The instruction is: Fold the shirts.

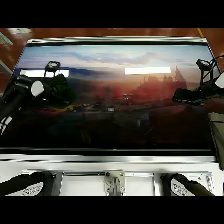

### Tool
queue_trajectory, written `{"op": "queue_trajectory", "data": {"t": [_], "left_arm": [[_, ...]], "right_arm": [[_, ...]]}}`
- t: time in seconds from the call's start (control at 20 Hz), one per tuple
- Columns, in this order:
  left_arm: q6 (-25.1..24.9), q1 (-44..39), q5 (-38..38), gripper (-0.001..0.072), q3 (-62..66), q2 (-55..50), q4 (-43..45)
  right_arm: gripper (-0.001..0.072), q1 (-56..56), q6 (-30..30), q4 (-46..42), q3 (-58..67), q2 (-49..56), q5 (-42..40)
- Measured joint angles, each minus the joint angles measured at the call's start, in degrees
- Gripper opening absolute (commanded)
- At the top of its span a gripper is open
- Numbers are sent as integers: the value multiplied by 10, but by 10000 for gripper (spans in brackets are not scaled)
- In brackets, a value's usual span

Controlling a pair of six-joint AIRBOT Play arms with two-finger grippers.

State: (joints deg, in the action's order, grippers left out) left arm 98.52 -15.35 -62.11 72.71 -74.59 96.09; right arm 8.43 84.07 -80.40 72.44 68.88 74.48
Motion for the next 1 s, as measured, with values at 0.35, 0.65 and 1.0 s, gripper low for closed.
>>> {"op": "queue_trajectory", "data": {"t": [0.35, 0.65, 1.0], "left_arm": [[37, 151, -2, 720, 208, -228, -51], [54, 192, -3, 641, 278, -356, -115], [36, 196, -38, 35, 312, -371, -158]], "right_arm": [[697, 0, -2, 6, 0, 0, -7], [697, 0, -3, 7, 0, 0, -21], [697, 0, -1, 40, 0, 0, -15]]}}
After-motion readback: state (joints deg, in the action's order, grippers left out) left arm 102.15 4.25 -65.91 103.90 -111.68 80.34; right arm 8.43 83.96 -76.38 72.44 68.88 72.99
